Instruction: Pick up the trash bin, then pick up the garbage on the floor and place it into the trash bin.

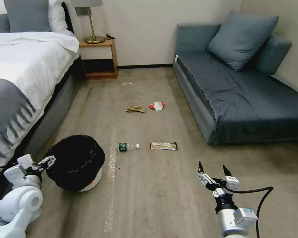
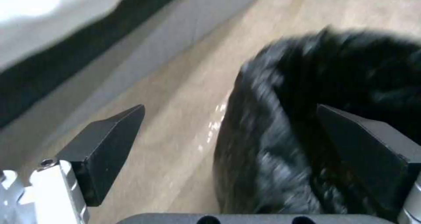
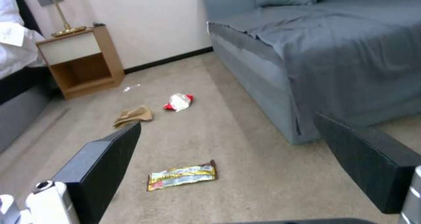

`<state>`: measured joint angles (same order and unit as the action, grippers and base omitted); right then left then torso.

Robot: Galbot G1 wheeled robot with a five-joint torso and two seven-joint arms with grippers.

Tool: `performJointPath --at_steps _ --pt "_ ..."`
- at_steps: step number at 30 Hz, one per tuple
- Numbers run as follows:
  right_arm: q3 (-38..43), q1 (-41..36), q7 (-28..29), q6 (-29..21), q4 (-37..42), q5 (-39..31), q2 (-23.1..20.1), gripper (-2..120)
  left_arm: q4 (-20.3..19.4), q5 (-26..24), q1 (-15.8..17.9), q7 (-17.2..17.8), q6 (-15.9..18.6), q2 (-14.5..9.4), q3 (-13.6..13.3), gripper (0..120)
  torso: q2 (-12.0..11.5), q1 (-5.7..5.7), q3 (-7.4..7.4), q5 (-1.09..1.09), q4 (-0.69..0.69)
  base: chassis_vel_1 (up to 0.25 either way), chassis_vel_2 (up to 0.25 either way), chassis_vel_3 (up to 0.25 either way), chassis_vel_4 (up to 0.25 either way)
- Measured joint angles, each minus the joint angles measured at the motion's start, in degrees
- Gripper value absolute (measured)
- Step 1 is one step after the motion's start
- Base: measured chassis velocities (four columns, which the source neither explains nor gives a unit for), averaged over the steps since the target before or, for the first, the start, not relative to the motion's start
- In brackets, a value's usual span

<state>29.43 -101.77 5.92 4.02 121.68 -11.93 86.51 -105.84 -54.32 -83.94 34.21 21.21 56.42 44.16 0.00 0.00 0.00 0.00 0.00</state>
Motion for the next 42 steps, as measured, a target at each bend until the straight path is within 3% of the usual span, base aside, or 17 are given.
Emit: performJointPath --at_steps 6,20,28,30,38,40,42 --pt "1.0 0.3 0.0 -0.2 -0.4 -0.1 -0.6 100 2.8 -2.1 1.6 0.7 2.9 1.2 -0.7 99 0.0 0.00 0.00 0.01 0.00 0.000 0.000 0.000 0.000" --pt "1.8 1.0 -0.1 -0.2 -1.3 -0.5 -1.4 100 6.6 -5.8 5.6 -0.5 4.6 3.5 -2.2 94 0.0 0.00 0.00 0.01 -0.01 0.000 0.000 0.000 0.000" --pt "1.5 1.3 0.0 -0.5 -1.3 -0.8 -1.6 100 9.6 -6.7 8.2 -1.6 6.3 5.6 -2.4 74 0.0 -0.01 -0.03 0.14 0.03 0.000 0.000 0.000 0.000" --pt "1.5 1.3 0.0 -0.7 -1.2 -1.0 -1.7 100 10.6 -6.9 9.3 -1.9 6.9 6.4 -2.7 65 0.0 -0.01 -0.04 0.19 0.04 0.000 0.000 0.000 0.000" --pt "1.5 1.1 0.0 -0.8 -1.3 -1.4 -1.7 100 11.7 -6.9 10.1 -2.8 7.0 7.1 -3.0 39 0.0 -0.01 -0.04 0.12 0.03 0.000 0.000 0.000 0.000" --pt "1.3 1.2 0.0 -0.9 -1.6 -1.4 -1.6 100 11.9 -6.9 10.1 -3.0 6.0 7.2 -3.1 26 0.0 -0.01 -0.03 0.08 0.02 0.000 0.000 0.000 0.000" --pt "1.2 1.2 0.0 -0.9 -1.6 -1.4 -1.6 100 11.9 -6.9 10.1 -3.0 5.9 7.2 -3.1 26 0.0 -0.01 -0.03 0.07 0.02 0.000 0.000 0.000 0.000"
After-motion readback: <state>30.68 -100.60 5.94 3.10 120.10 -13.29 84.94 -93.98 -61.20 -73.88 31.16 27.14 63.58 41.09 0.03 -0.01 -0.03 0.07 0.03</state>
